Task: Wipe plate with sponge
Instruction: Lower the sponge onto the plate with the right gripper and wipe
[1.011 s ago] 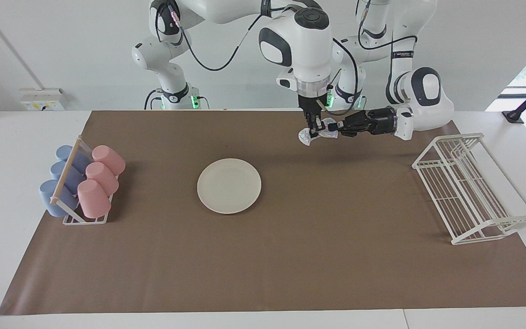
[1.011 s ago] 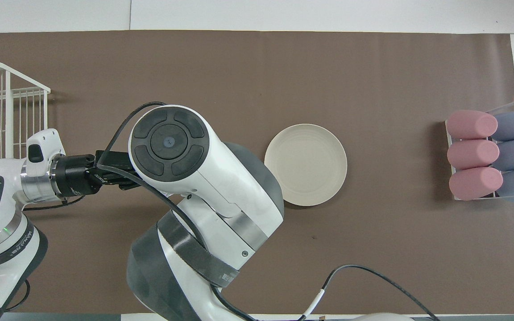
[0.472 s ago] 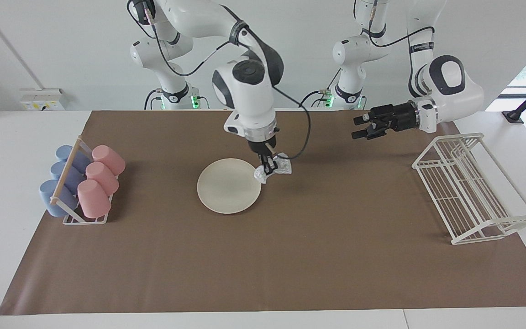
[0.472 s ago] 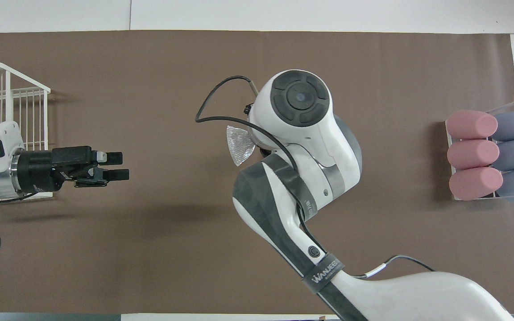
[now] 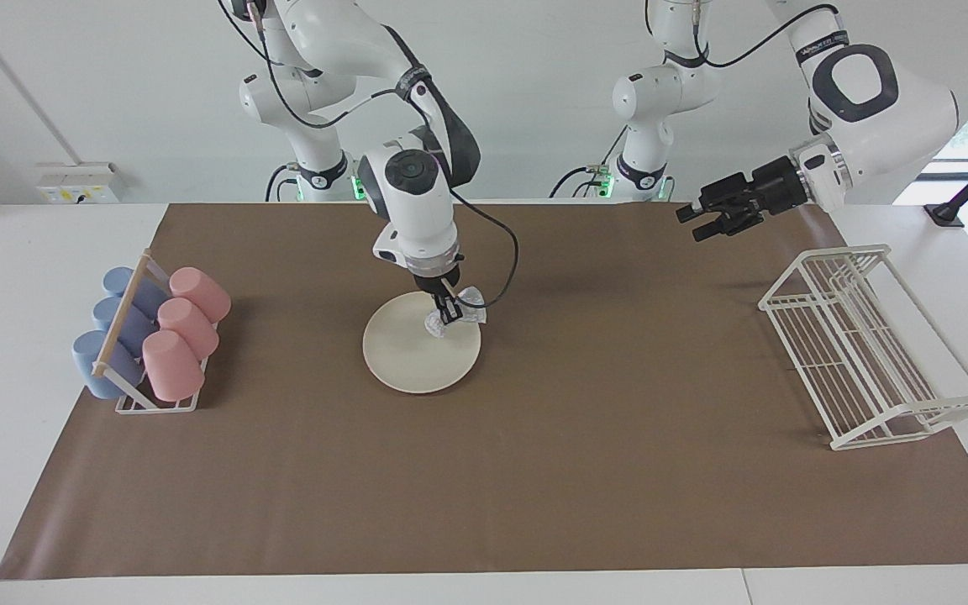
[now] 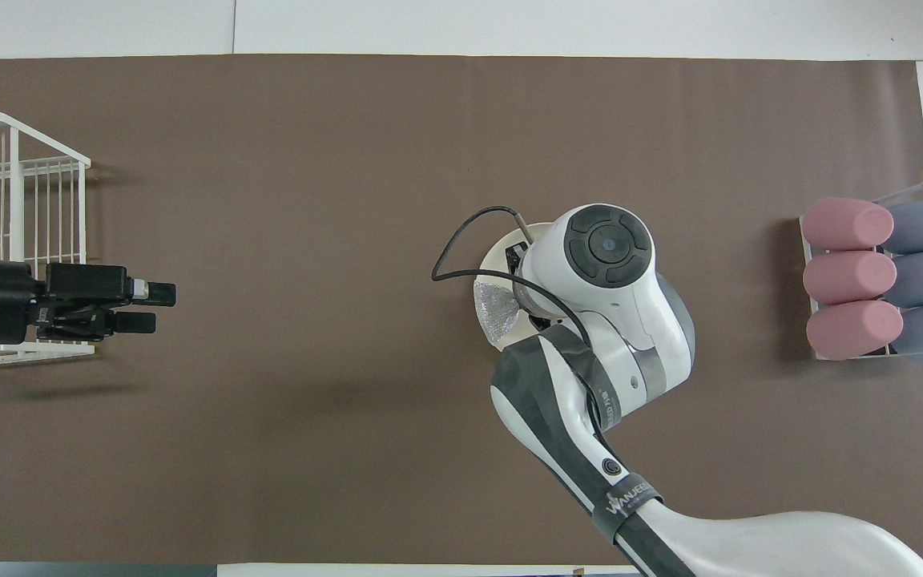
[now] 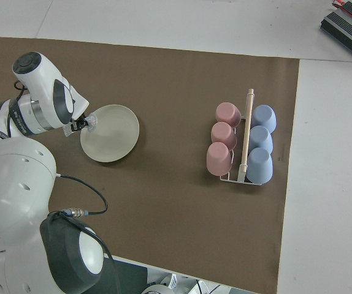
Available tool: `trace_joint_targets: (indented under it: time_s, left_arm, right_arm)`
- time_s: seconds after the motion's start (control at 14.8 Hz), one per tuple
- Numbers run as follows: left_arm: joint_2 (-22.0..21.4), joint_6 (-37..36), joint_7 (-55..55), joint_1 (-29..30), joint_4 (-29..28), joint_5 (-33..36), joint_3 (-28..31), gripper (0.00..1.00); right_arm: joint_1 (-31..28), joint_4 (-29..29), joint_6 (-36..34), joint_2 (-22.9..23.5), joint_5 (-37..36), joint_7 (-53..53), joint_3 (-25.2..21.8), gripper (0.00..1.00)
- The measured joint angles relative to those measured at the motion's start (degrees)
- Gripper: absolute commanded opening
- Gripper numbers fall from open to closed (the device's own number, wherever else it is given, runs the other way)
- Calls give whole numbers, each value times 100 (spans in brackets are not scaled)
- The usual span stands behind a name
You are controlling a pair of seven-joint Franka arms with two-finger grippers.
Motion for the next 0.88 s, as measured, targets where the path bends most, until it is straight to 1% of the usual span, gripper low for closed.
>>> trace_joint_targets:
  time_s: [0.2,0.34,0.47,0.67,0.88]
  left_arm:
    - [2,5,0,19,0,193,6,100]
    - [2,6,0,25,0,221,5,100]
    - [3,7,0,25,0,229,3,100]
    - [3,9,0,25,0,231,1,100]
    - [3,9,0,25,0,231,-19,100]
  right_arm:
    - [-155,-319,187,-1,16,-498,-4,0]
    - [-212,-416,350,82,27,-662,-5,0]
    - [-214,-517,374,162,28,-724,4,0]
    - [-275,-658,427,197,36,-1182,1,0]
    - [-679,-680,505,198,52,-2010,-3,0]
